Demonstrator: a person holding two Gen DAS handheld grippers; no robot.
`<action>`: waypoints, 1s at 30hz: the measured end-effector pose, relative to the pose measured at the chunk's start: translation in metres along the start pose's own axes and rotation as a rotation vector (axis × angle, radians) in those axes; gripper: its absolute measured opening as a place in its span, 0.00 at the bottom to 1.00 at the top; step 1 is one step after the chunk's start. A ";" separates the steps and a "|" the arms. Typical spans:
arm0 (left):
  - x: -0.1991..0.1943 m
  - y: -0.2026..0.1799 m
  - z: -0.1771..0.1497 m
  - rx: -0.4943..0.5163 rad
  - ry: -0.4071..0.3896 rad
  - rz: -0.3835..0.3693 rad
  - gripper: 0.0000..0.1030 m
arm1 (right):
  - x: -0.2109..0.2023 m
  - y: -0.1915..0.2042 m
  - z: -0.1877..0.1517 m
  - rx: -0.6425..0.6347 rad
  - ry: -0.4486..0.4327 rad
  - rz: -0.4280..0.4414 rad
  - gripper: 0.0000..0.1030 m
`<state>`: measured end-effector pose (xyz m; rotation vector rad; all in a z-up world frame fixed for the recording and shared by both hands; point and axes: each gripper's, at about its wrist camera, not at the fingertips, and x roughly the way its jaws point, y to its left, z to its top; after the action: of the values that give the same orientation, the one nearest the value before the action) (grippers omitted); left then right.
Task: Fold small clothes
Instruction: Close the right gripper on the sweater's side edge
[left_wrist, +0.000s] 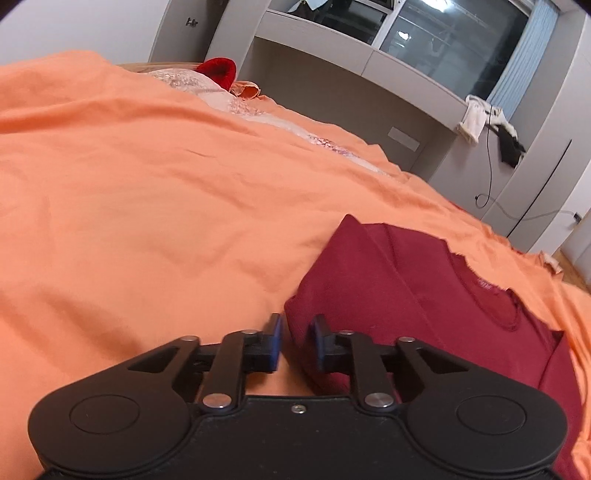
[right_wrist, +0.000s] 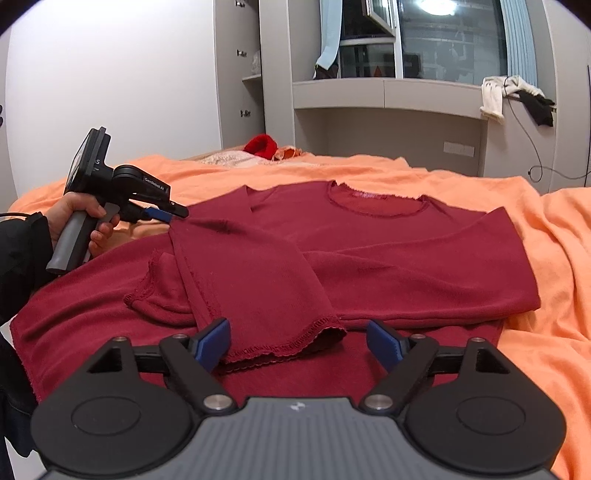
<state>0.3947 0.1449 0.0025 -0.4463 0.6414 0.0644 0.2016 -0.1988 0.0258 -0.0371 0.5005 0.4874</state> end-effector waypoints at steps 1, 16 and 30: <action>-0.005 0.001 0.000 -0.009 -0.002 -0.007 0.38 | -0.003 0.000 -0.001 -0.004 -0.009 -0.001 0.87; -0.142 -0.051 -0.062 0.226 -0.209 -0.136 0.99 | -0.084 0.046 -0.043 -0.267 -0.195 -0.030 1.00; -0.238 -0.043 -0.191 0.482 -0.272 -0.170 0.99 | -0.106 0.089 -0.113 -0.540 -0.043 -0.152 1.00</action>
<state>0.1045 0.0438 0.0245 -0.0215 0.3317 -0.1865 0.0283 -0.1836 -0.0167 -0.5774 0.3096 0.4614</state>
